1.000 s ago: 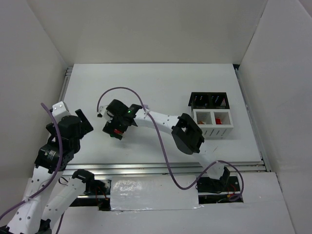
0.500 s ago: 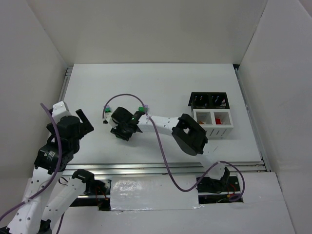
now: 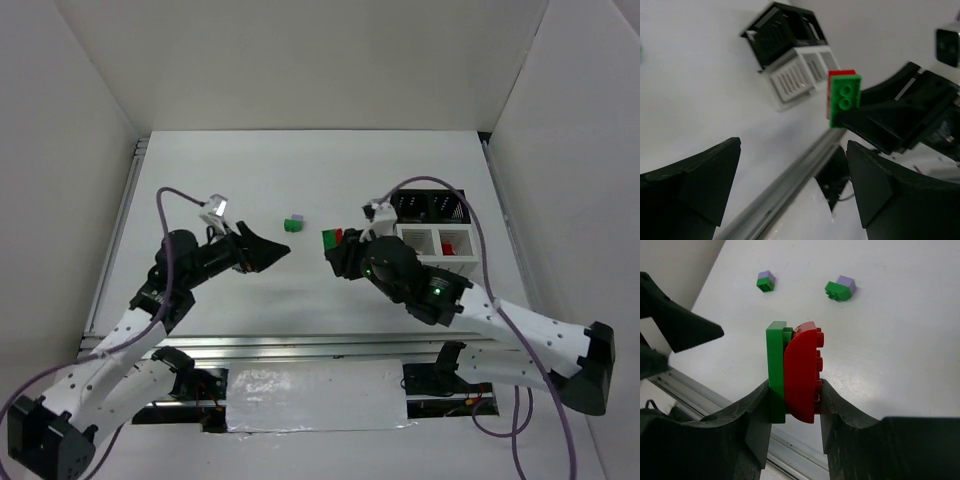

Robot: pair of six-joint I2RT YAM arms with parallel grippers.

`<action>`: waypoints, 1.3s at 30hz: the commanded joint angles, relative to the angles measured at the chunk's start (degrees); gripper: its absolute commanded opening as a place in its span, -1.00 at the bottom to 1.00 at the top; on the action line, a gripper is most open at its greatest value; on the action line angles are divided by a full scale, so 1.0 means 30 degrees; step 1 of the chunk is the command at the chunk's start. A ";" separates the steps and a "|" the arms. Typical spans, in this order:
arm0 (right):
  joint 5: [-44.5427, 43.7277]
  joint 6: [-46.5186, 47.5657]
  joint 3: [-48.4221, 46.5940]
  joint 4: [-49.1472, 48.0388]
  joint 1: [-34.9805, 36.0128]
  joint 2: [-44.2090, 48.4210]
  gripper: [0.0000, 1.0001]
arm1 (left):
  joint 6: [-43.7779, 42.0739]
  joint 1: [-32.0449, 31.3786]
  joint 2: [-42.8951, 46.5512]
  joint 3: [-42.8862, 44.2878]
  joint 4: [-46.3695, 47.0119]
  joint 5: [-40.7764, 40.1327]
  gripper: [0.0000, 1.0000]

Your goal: Sort the legos into containers by color

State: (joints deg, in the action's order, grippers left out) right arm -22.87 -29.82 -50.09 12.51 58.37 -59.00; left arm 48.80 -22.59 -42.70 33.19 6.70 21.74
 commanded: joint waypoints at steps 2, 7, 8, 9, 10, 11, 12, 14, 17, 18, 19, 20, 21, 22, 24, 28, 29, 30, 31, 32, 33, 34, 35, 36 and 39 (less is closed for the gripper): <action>-0.3328 -0.4879 0.1607 0.3025 0.0231 0.2904 -1.00 | -0.0108 -0.4551 -0.2311 0.2436 0.7677 0.1587 0.99; -0.4240 -0.6200 0.1490 0.5815 0.0465 0.5660 -1.00 | -0.1938 -0.7788 -0.5214 0.5019 0.5209 -0.0710 0.99; -0.4386 -0.6259 0.1519 0.5993 0.0495 0.5867 -1.00 | -0.2026 -0.7880 -0.5511 0.5137 0.5237 -0.0857 0.99; -0.4358 -0.6260 0.1519 0.6140 0.0524 0.6130 -1.00 | -0.2027 -0.7996 -0.5804 0.5283 0.5325 -0.0917 0.99; -0.4329 -0.6260 0.1490 0.6344 0.0524 0.6190 -1.00 | -0.1998 -0.8230 -0.6329 0.5342 0.5500 -0.0917 0.99; -0.4300 -0.6318 0.1316 0.6521 0.0524 0.6133 -1.00 | -0.1998 -0.8348 -0.6537 0.5459 0.5675 -0.0917 0.99; -0.4241 -0.6318 0.1227 0.6609 0.0553 0.6103 -1.00 | -0.1998 -0.8465 -0.6800 0.5576 0.5735 -0.1004 0.99; -0.4066 -0.6172 0.1139 0.6581 0.0554 0.6103 -1.00 | -0.2230 -0.8817 -0.7504 0.5869 0.5649 -0.1238 0.99; -0.3831 -0.6026 0.1168 0.6259 0.0729 0.6396 -1.00 | -0.2524 -0.9140 -0.8207 0.6455 0.4859 -0.2204 0.97; -0.3657 -0.5910 0.1197 0.6172 0.0787 0.6512 -1.00 | -0.2583 -0.9198 -0.8470 0.6746 0.4654 -0.2787 0.96; -0.3510 -0.5850 0.1226 0.5852 0.0875 0.6542 -1.00 | -0.2671 -0.9228 -0.8618 0.6865 0.4362 -0.2937 0.96; -0.3334 -0.5792 0.1313 0.5675 0.0905 0.6514 -1.00 | -0.2729 -0.9228 -0.8735 0.7040 0.4301 -0.3055 0.96; -0.2927 -0.5530 0.1343 0.5470 0.0992 0.6426 -1.00 | -0.2759 -0.9286 -0.8997 0.7158 0.4271 -0.3114 0.96; -0.2835 -0.5470 0.1314 0.5207 0.1022 0.6309 -1.00 | -0.2788 -0.9316 -0.9145 0.7275 0.4213 -0.3202 0.95; -0.3009 -0.5469 0.1256 0.5087 0.1343 0.6045 -1.00 | -0.2759 -0.9345 -0.9525 0.7598 0.4067 -0.3290 0.94; -0.3478 -0.5410 0.0935 0.4941 0.2017 0.5753 -1.00 | -0.2730 -0.9345 -0.9995 0.7979 0.3685 -0.3671 0.88; -0.3479 -0.5294 0.0846 0.4940 0.2105 0.5636 -1.00 | -0.2730 -0.9345 -1.0054 0.8009 0.3685 -0.3671 0.85; -0.3537 -0.5293 0.0700 0.4998 0.2193 0.5576 -1.00 | -0.2701 -0.9345 -1.0171 0.8038 0.3627 -0.3700 0.83; -0.3741 -0.5264 0.0554 0.5028 0.2252 0.5373 -1.00 | -0.2672 -0.9345 -1.0288 0.8154 0.3568 -0.3701 0.82; -0.3859 -0.5235 0.0494 0.5115 0.2427 0.5284 -1.00 | -0.2613 -0.9374 -1.0463 0.8242 0.3307 -0.3759 0.80; -0.4063 -0.5322 0.0349 0.5174 0.2486 0.5225 -1.00 | -0.2584 -0.9375 -1.0523 0.8301 0.3159 -0.3817 0.78; -0.4471 -0.5380 0.0318 0.5233 0.2545 0.5137 -1.00 | -0.2584 -0.9404 -1.0581 0.8331 0.3158 -0.3847 0.66; -0.4649 -0.5439 0.0318 0.5320 0.2604 0.5107 -1.00 | -0.2555 -0.9433 -1.0640 0.8302 0.3042 -0.3963 0.65; -0.4767 -0.5527 0.0289 0.5379 0.2604 0.5165 -1.00 | -0.2467 -0.9462 -1.0670 0.8244 0.2982 -0.4051 0.64; -0.5265 -0.5703 0.0318 0.5409 0.2663 0.5399 -1.00 | -0.2378 -0.9492 -1.0699 0.8214 0.2660 -0.4316 0.64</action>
State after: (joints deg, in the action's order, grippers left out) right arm -34.85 -46.37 -46.61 30.09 65.80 -43.62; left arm 42.02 -50.63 -74.85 55.90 14.04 10.04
